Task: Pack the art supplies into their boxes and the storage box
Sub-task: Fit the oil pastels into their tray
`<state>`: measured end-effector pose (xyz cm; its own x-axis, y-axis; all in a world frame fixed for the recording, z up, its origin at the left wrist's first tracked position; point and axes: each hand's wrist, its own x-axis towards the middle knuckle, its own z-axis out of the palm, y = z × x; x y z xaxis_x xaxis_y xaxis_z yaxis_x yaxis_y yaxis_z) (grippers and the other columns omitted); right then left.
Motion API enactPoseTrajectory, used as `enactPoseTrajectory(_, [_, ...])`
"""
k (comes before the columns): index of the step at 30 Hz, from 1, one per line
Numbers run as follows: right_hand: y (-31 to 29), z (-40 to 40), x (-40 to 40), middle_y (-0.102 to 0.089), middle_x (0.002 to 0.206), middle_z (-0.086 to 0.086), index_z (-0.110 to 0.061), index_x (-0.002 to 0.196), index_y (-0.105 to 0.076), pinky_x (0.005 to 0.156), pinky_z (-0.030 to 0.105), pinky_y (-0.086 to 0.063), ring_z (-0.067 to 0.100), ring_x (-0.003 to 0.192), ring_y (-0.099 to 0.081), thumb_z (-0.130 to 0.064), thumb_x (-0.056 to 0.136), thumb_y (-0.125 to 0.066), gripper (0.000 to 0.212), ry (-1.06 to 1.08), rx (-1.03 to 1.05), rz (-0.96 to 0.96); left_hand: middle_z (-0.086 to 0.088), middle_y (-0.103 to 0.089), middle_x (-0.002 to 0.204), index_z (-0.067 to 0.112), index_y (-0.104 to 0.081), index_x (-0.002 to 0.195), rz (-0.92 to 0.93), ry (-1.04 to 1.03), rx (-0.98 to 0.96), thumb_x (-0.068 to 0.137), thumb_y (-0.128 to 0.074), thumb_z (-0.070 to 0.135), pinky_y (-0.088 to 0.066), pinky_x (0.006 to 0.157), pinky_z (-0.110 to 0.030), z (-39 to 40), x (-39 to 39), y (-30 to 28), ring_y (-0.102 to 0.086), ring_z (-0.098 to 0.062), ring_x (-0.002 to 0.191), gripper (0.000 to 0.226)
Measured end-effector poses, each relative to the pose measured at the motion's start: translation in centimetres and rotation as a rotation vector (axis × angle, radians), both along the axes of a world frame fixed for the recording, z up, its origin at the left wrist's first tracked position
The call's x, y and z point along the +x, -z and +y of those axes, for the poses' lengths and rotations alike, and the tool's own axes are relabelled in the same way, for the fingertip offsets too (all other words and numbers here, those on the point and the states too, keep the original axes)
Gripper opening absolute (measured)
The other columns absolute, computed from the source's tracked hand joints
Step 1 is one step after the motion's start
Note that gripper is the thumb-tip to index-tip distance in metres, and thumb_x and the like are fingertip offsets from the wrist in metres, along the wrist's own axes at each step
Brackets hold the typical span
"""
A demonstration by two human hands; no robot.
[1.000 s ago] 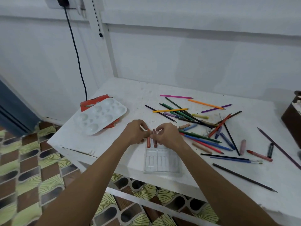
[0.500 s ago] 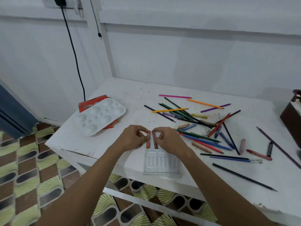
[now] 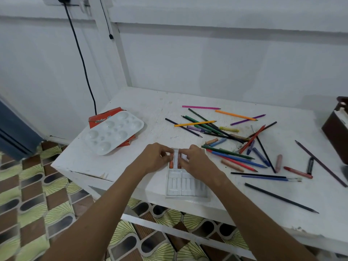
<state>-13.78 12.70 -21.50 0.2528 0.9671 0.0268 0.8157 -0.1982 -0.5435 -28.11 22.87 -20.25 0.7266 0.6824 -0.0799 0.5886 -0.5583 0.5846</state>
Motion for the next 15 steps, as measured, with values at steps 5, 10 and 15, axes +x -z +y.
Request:
enactPoseTrajectory(5, [-0.2,-0.4,0.3,-0.039,0.095,0.000,-0.023,0.122,-0.060,0.066,0.015,-0.031,0.007,0.076,-0.043,-0.027,0.095,-0.053,0.028,-0.006,-0.038,0.011,-0.004,-0.072,0.102,0.020,-0.067,0.121,0.034,0.010,0.026,0.093,-0.059,0.027,-0.044,0.074,-0.020,-0.2,0.1,0.1,-0.063,-0.016,0.084,0.030])
enactPoseTrajectory(10, [-0.1,-0.4,0.2,-0.039,0.096,-0.001,-0.026,0.126,-0.057,0.073,0.020,-0.033,0.009,0.083,-0.043,-0.028,0.095,-0.053,0.032,-0.001,-0.048,0.020,-0.004,-0.072,0.094,0.022,-0.068,0.118,0.064,0.016,0.034,0.091,-0.061,0.029,-0.048,0.072,-0.023,-0.1,0.2,-0.1,-0.064,-0.016,0.080,0.029])
enactPoseTrajectory(15, [-0.7,-0.3,1.4,-0.050,0.090,0.000,-0.022,0.122,-0.061,0.071,0.021,-0.039,0.008,0.076,-0.046,-0.030,0.092,-0.057,0.031,0.024,-0.001,0.049,0.000,-0.066,0.091,0.021,-0.070,0.112,0.071,-0.001,0.042,0.089,-0.063,0.034,-0.043,0.066,-0.020,0.8,1.0,-0.9,-0.059,-0.013,0.077,0.027])
